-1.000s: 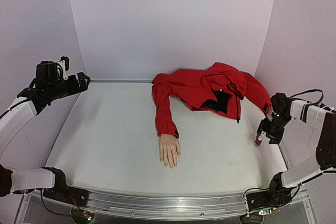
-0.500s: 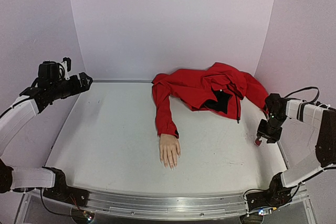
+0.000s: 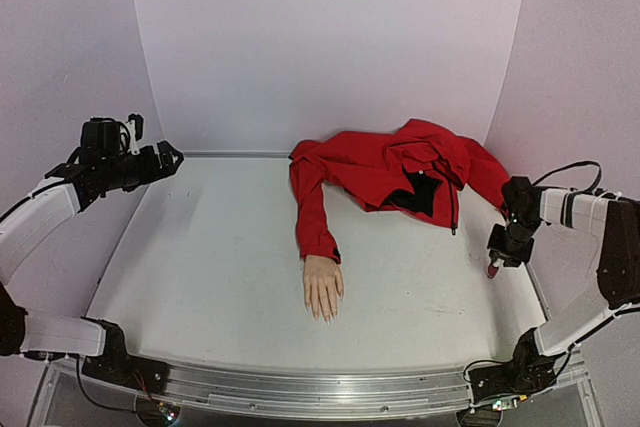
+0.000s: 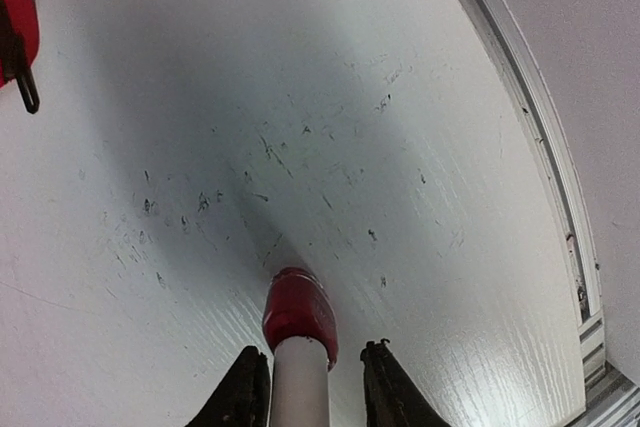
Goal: Paint the nails
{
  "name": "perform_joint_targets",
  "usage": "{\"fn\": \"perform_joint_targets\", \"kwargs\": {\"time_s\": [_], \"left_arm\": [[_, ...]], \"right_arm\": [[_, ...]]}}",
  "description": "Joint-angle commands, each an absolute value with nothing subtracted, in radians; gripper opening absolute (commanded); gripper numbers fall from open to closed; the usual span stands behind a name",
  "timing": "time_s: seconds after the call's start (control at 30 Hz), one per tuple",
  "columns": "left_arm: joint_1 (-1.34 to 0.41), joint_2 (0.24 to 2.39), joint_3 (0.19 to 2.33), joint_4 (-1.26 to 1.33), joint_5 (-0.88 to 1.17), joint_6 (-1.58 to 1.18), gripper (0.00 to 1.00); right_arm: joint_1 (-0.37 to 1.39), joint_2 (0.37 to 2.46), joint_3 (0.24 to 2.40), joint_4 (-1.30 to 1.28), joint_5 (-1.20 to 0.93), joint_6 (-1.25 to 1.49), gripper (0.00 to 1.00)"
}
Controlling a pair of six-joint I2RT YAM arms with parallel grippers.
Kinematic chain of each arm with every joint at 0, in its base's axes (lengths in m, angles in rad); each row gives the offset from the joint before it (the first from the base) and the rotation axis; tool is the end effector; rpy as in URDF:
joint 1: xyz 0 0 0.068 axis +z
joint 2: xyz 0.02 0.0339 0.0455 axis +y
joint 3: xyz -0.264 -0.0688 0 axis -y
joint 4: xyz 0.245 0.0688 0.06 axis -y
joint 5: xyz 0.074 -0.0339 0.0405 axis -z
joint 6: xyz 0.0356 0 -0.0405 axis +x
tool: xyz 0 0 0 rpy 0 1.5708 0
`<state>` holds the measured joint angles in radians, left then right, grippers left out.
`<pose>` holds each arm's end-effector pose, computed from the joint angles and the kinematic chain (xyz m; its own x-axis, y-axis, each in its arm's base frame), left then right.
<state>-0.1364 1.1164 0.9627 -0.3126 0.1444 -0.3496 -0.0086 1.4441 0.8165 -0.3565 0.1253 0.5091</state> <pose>0.2499 -0.0395 0.3234 -0.5082 -0.2724 -0.8170 0.0935 0.9256 -0.3667 0.2807 -0.0069 0.1890 -0.6893 0.4895 -0.5341 0.4737 0.8623 0.1790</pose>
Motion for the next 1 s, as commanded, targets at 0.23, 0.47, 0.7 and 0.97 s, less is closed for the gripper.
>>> {"fn": "perform_joint_targets", "kwargs": {"time_s": [0.23,0.47,0.7,0.97], "left_arm": [[-0.133,1.223,1.022,-0.296,0.356,-0.461,0.99],[-0.177,1.410,1.101,-0.316,0.591,-0.591,0.99],[-0.445,1.532,1.211,-0.253,0.672,-0.520,0.99],[-0.649,1.638,1.253,-0.184,0.927,-0.322,0.92]], "right_arm": [[-0.006,1.422,0.835,-0.349,0.090,0.414,0.15],[0.009,1.411,0.931,-0.295,-0.132,0.273,0.01],[0.248,1.405,1.010,-0.140,-0.563,0.189,0.00],[0.567,1.535,1.172,-0.042,-0.869,0.177,0.00]]}}
